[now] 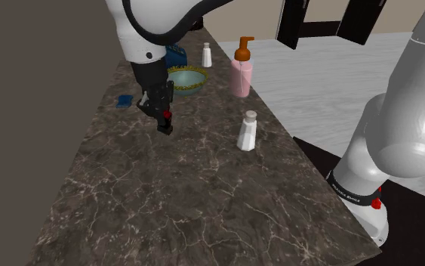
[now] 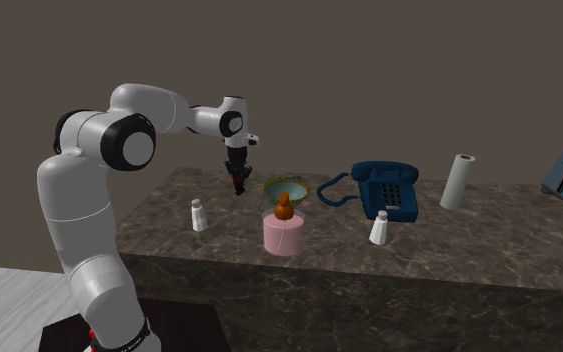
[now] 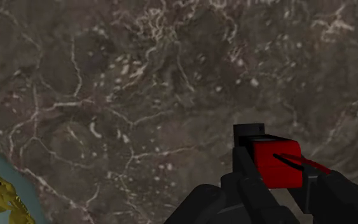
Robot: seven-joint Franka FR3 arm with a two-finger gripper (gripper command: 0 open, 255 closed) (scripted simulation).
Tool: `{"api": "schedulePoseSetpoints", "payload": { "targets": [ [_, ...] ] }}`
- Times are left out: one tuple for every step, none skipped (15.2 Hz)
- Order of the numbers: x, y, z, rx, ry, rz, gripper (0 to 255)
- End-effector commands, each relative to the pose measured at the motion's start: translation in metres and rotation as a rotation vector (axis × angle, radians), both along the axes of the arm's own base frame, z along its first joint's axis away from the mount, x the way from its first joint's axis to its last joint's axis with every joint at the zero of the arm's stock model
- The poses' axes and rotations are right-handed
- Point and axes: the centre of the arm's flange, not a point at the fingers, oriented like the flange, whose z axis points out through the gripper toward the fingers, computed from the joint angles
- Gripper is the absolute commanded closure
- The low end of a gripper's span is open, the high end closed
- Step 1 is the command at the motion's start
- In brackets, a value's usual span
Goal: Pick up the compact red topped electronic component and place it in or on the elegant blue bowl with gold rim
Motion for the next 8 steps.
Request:
{"api": "schedulePoseSetpoints", "payload": {
  "targets": [
    [0.0, 0.0, 0.009, 0.0, 0.001, 0.0, 255],
    [0.0, 0.0, 0.014, 0.0, 0.001, 0.0, 255],
    [0.0, 0.0, 0.02, 0.0, 0.001, 0.0, 255],
    [0.0, 0.0, 0.025, 0.0, 0.001, 0.0, 255],
    [0.0, 0.0, 0.03, 0.0, 0.001, 0.0, 255],
    [0.0, 0.0, 0.035, 0.0, 0.001, 0.0, 255],
    [0.0, 0.0, 0.041, 0.0, 0.001, 0.0, 255],
    [0.0, 0.0, 0.046, 0.0, 0.001, 0.0, 255]
  ]
}}
